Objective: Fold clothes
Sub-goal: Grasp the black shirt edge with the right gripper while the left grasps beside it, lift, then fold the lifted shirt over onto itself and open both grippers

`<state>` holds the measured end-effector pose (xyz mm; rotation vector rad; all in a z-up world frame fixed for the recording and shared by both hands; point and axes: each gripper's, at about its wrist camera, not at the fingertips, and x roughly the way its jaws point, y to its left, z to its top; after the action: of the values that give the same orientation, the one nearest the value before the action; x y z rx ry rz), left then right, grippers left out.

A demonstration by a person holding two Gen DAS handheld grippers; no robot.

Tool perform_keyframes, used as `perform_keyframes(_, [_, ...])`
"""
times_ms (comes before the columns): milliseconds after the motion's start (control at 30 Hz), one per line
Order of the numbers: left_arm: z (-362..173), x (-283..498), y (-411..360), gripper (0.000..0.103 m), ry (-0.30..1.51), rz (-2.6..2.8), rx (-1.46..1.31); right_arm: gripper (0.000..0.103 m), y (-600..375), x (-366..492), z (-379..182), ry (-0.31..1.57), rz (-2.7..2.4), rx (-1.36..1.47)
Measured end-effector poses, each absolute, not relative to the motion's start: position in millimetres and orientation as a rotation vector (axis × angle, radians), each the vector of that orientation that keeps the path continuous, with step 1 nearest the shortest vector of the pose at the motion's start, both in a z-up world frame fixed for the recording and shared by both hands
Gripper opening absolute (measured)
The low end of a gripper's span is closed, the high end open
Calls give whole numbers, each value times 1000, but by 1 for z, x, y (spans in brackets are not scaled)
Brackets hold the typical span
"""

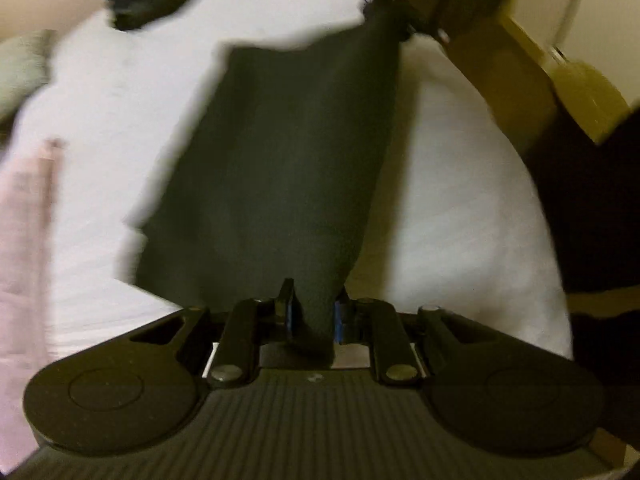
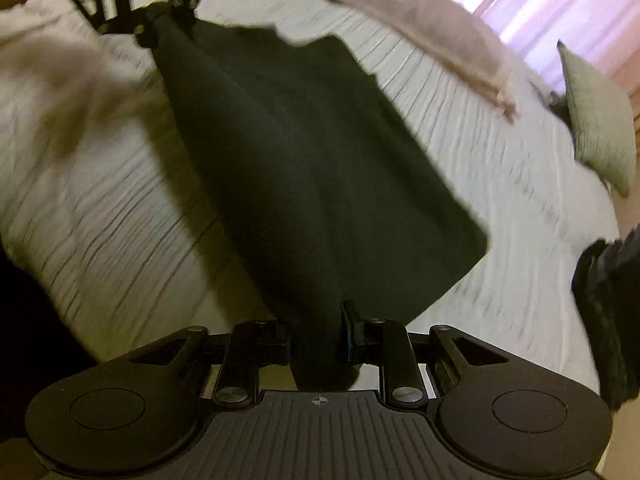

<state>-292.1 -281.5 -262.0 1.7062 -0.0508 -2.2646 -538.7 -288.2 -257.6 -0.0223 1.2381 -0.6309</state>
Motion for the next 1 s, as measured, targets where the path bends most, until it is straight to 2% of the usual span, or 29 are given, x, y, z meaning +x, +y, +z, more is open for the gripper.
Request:
perform_keyframes(67, [-279, -287, -268, 18, -3, -2261, 1709, 42, -279, -536, -257, 1280, -652, -27])
perform_keyframes(167, [-283, -275, -261, 18, 123, -2254, 1688, 51, -278, -543, -244, 1309, -728, 74])
perform_keyframes(267, [-263, -261, -266, 19, 235, -2246, 1652, 51, -287, -549, -223, 1291, -838, 206])
perform_keyframes(433, [-224, -224, -303, 21, 456, -2164, 1422, 51, -330, -567, -188, 1093, -1021, 456])
perform_keyframes(567, [-221, -208, -362, 24, 594, -2049, 1243, 51, -387, -585, -181, 907, -1068, 630])
perform_keyframes(633, [-230, -207, -393, 30, 663, -1994, 1160, 51, -417, -595, -189, 852, -1071, 688])
perform_keyframes(733, [-252, -210, -438, 30, 780, -1914, 1072, 51, -457, -615, -208, 793, -1073, 790])
perform_keyframes(1000, [-291, -218, -495, 28, 851, -1835, 1075, 50, -503, -635, -236, 692, -970, 985])
